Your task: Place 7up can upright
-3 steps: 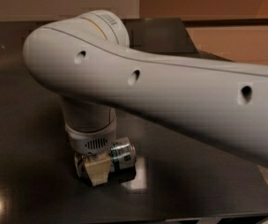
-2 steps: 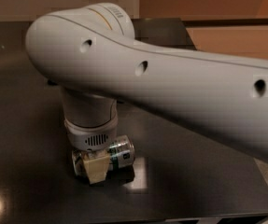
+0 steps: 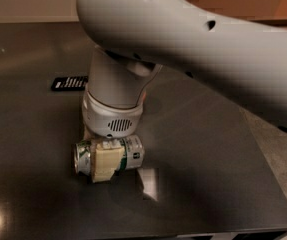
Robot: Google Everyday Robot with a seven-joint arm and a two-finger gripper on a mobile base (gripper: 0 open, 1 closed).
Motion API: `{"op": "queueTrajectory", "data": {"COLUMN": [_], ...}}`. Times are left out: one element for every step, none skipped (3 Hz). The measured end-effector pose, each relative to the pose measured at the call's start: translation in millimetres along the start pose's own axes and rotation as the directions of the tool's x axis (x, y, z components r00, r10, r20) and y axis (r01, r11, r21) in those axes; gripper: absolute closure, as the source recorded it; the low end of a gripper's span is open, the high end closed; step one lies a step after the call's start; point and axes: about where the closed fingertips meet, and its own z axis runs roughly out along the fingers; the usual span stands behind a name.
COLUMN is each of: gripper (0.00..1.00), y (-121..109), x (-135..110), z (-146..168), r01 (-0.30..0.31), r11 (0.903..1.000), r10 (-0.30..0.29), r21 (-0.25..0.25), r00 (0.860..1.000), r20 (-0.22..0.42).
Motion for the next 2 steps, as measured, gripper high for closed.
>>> {"op": "queueTrajectory", "data": {"gripper": [1.00,1.00], "y": [-4.4,-5.3], "x": [-3.1,-5.1], "z": [-16.5,-32.3], "r01": [-0.005,-0.033], "r11": [1.0000,0.9994], "r10": [0.006,0.029], "r21": [-0.006,0.007], "r00": [0.985,0.941], "r20": [0.172,0.337]}}
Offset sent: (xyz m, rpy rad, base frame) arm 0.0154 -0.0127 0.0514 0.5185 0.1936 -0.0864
